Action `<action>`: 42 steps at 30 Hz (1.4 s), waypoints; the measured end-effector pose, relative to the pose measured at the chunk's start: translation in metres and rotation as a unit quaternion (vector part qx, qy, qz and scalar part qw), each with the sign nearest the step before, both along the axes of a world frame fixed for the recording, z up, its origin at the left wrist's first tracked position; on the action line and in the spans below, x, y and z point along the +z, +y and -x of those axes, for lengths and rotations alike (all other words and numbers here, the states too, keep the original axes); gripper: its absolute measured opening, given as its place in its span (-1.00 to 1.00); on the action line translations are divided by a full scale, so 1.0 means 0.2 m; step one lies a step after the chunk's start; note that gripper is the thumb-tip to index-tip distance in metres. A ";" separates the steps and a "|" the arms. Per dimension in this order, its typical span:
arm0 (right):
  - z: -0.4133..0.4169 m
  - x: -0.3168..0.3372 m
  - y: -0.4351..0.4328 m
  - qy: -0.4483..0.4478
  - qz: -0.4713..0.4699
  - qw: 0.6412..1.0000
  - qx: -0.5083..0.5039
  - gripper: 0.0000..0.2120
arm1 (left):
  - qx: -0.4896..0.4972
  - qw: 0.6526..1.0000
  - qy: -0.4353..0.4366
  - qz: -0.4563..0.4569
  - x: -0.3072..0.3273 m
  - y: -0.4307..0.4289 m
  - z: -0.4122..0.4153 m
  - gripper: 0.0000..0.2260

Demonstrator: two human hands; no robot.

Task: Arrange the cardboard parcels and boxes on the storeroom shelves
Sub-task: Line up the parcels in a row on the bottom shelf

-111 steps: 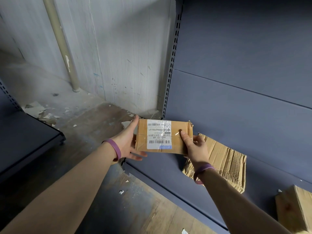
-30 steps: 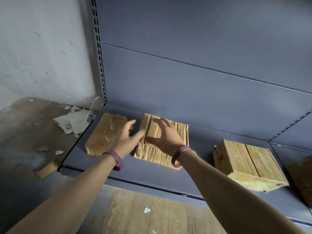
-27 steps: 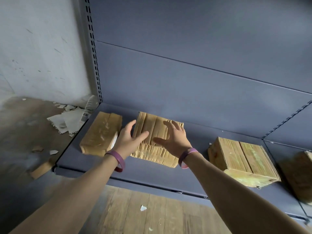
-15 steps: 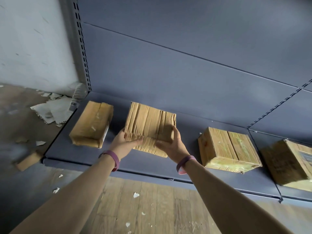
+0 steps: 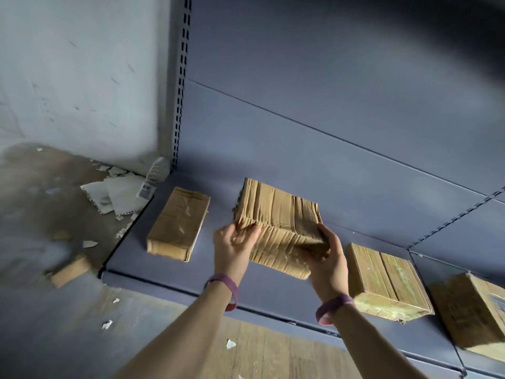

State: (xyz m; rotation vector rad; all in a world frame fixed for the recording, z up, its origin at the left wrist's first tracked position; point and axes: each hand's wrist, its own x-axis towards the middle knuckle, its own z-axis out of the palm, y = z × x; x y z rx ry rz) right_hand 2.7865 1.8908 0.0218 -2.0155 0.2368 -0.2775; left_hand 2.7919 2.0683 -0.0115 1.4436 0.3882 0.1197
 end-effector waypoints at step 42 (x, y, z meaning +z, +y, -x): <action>-0.06 0.03 -0.24 0.171 -0.450 0.875 0.048 -0.56 | -0.052 0.967 0.023 0.250 0.15 0.01 0.06 -0.49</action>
